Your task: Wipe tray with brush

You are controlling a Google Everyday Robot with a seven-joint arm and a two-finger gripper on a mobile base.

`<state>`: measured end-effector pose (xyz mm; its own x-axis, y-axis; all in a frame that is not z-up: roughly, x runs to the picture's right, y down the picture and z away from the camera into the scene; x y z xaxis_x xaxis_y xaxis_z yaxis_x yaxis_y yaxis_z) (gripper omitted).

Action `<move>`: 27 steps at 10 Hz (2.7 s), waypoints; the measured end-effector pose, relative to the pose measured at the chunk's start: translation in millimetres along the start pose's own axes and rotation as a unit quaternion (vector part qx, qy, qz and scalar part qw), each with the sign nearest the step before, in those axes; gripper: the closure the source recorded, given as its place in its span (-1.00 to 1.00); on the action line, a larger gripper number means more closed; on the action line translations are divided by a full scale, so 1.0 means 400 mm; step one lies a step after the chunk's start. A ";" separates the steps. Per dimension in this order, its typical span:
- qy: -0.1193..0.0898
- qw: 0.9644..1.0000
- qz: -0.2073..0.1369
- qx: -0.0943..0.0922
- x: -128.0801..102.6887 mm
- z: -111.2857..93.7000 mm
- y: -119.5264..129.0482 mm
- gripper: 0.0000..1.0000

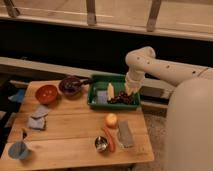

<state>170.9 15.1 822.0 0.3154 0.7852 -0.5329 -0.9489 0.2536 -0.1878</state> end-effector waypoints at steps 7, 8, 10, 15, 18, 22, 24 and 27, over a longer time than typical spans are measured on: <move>0.000 1.000 0.000 0.000 0.000 0.000 0.000 0.22; 0.000 1.000 0.000 0.000 0.000 0.000 0.000 0.22; 0.000 1.000 0.000 0.000 0.000 0.000 0.000 0.22; 0.000 1.000 0.000 0.000 0.000 0.000 0.000 0.22; 0.000 1.000 0.000 0.000 0.000 0.000 0.000 0.22; -0.029 0.998 -0.049 0.022 -0.052 -0.026 0.039 0.22; -0.057 0.992 -0.105 0.033 -0.120 -0.065 0.122 0.22; -0.100 0.975 -0.196 0.026 -0.217 -0.122 0.297 0.22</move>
<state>31.4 -50.6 805.6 0.6499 0.7157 -0.2556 -0.7571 0.5807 -0.2993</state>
